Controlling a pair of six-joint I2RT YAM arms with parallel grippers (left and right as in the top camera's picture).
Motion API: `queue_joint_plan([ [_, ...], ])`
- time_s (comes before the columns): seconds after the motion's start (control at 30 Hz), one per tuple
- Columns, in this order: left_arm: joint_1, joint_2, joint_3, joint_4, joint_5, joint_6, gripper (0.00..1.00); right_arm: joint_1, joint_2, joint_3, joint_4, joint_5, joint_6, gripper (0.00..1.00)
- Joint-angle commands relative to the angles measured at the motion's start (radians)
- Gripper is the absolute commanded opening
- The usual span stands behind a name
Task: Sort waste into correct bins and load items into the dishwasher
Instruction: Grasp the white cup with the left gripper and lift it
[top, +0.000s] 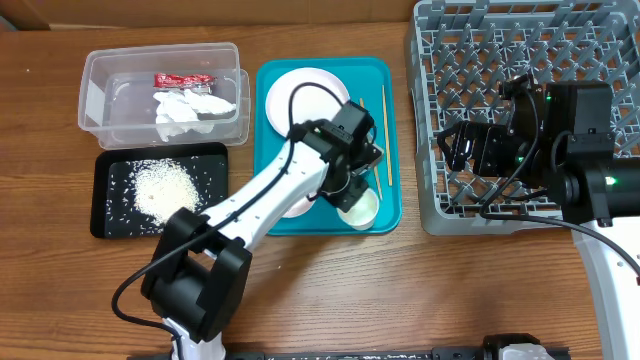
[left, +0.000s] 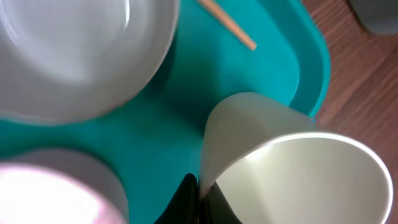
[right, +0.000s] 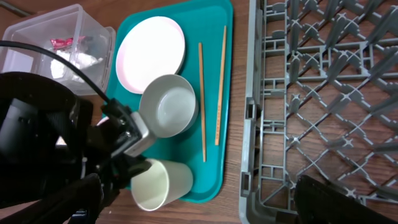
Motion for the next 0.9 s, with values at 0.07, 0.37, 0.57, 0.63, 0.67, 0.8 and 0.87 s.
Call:
queue_joint_plan([
  [0.07, 0.131, -0.006, 0.241, -0.215, 0.236, -0.001, 0.04, 0.004, 0.004, 0.026, 0.021, -0.111, 0.005, 1.0],
  [0.37, 0.379, -0.005, 0.331, -0.296, 0.985, 0.125, 0.04, 0.005, 0.062, -0.068, 0.18, -0.46, 0.004, 1.0],
  [0.57, 0.414, -0.005, 0.331, -0.322, 1.08, 0.129, 0.04, 0.008, 0.13, -0.093, 0.331, -0.748, 0.0, 0.97],
  [0.63, 0.414, -0.005, 0.331, -0.317, 1.12, 0.131, 0.04, 0.024, 0.155, -0.093, 0.373, -0.797, 0.0, 0.94],
  [0.67, 0.414, -0.005, 0.331, -0.314, 1.135, 0.133, 0.04, 0.033, 0.165, -0.093, 0.384, -0.803, 0.0, 0.93],
  [0.8, 0.419, -0.005, 0.331, -0.307, 1.154, 0.142, 0.04, 0.077, 0.193, -0.094, 0.416, -0.809, 0.0, 0.88],
  [0.87, 0.427, -0.005, 0.331, -0.305, 1.159, 0.142, 0.04, 0.09, 0.2, -0.094, 0.429, -0.809, 0.0, 0.88],
])
